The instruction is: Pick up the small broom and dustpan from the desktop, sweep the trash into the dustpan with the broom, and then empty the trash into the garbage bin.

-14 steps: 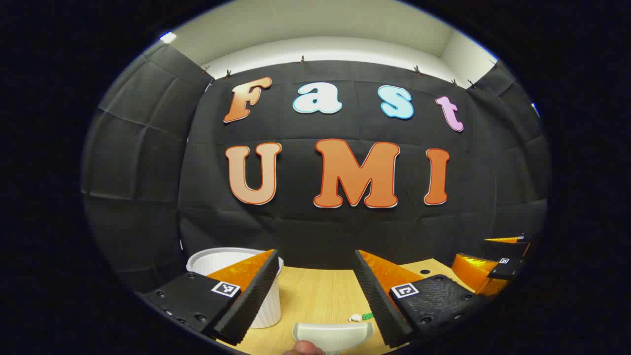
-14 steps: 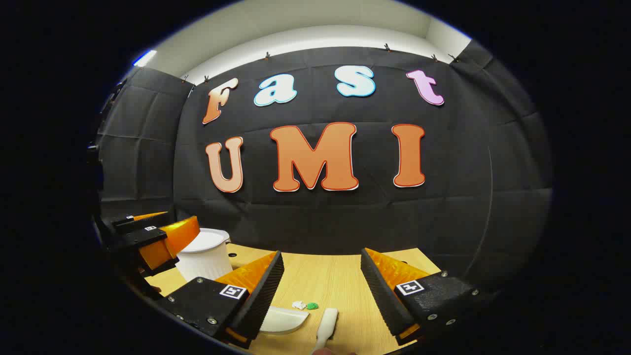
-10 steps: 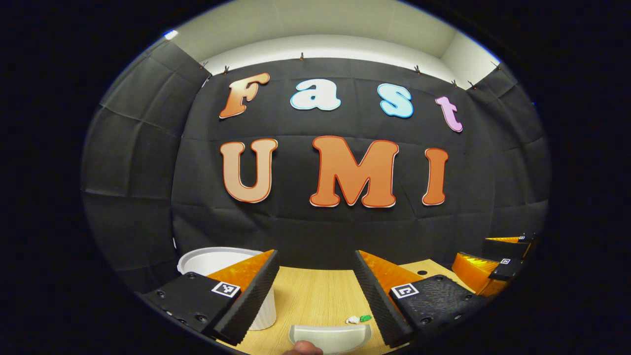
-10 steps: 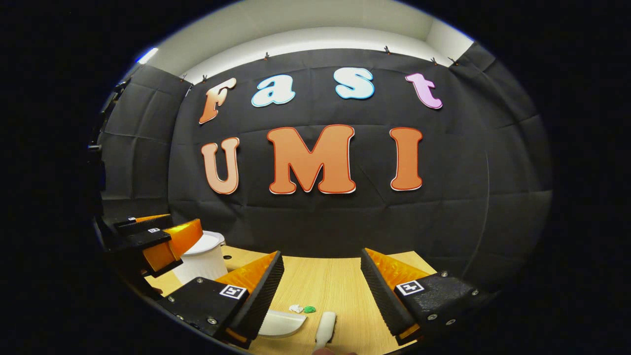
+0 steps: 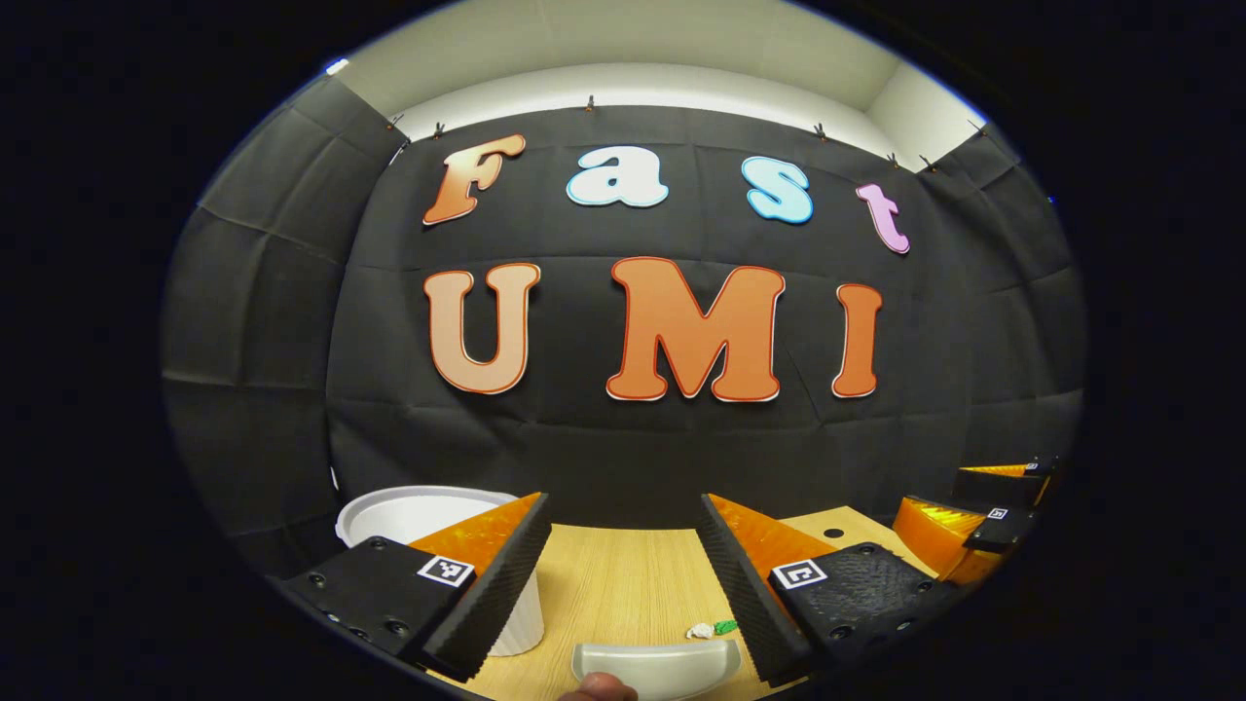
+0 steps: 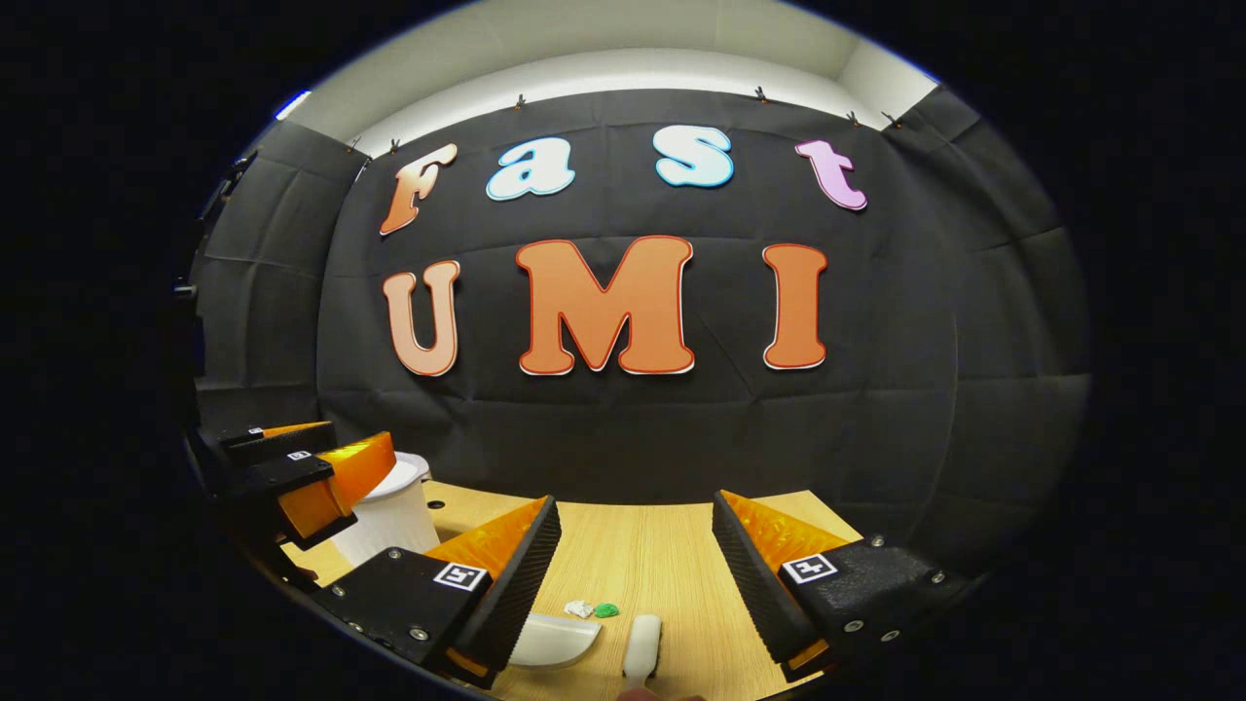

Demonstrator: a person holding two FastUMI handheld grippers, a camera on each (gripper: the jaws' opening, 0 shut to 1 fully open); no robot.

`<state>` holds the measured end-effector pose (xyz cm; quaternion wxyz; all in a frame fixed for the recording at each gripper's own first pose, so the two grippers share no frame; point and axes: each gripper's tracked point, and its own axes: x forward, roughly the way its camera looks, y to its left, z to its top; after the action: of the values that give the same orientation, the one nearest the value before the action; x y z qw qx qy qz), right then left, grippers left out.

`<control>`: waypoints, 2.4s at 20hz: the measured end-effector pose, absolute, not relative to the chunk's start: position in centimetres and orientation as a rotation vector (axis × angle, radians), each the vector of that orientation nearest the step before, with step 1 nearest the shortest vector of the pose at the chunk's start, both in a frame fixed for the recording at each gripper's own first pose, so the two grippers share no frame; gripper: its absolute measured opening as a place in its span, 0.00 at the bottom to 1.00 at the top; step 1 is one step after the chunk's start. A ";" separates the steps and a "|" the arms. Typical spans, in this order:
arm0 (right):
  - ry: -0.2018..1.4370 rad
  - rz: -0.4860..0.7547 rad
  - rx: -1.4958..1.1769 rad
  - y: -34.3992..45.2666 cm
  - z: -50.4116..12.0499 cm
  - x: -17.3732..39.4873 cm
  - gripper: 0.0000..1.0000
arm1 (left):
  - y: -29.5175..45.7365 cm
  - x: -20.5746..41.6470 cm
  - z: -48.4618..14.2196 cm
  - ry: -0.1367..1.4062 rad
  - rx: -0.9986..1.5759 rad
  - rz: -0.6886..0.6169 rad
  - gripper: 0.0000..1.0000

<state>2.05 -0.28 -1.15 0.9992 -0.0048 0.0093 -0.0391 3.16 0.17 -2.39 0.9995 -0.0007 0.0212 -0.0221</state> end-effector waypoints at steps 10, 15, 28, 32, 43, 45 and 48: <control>0.062 -0.080 -0.007 -0.2 -2.6 2.7 0.94 | -0.6 3.4 -4.4 0.097 -0.013 -0.065 0.95; 0.091 -0.080 0.000 -0.3 -3.5 2.7 0.94 | -1.7 3.3 -6.0 0.145 -0.016 -0.090 0.95; 0.073 -0.088 -0.010 -0.5 -3.2 3.1 0.94 | -1.3 3.4 -5.5 0.126 0.005 -0.074 0.95; 0.061 -0.094 -0.020 -0.6 -3.1 3.2 0.94 | -1.2 3.6 -5.8 0.130 0.008 -0.070 0.95; 0.110 -0.064 -0.035 0.4 -4.6 3.9 0.94 | -1.2 4.0 -7.5 0.183 0.005 -0.072 0.95; 0.141 -0.066 -0.032 0.2 -5.7 4.1 0.94 | -1.6 4.1 -8.4 0.215 0.002 -0.082 0.95; 0.186 -0.064 -0.027 0.0 -6.9 4.1 0.94 | -2.0 4.1 -9.9 0.271 0.000 -0.087 0.95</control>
<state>4.09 -0.02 -6.94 0.9951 -0.0137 0.0928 -0.0318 4.10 -1.98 -9.94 0.9899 -0.0001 0.1351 -0.0436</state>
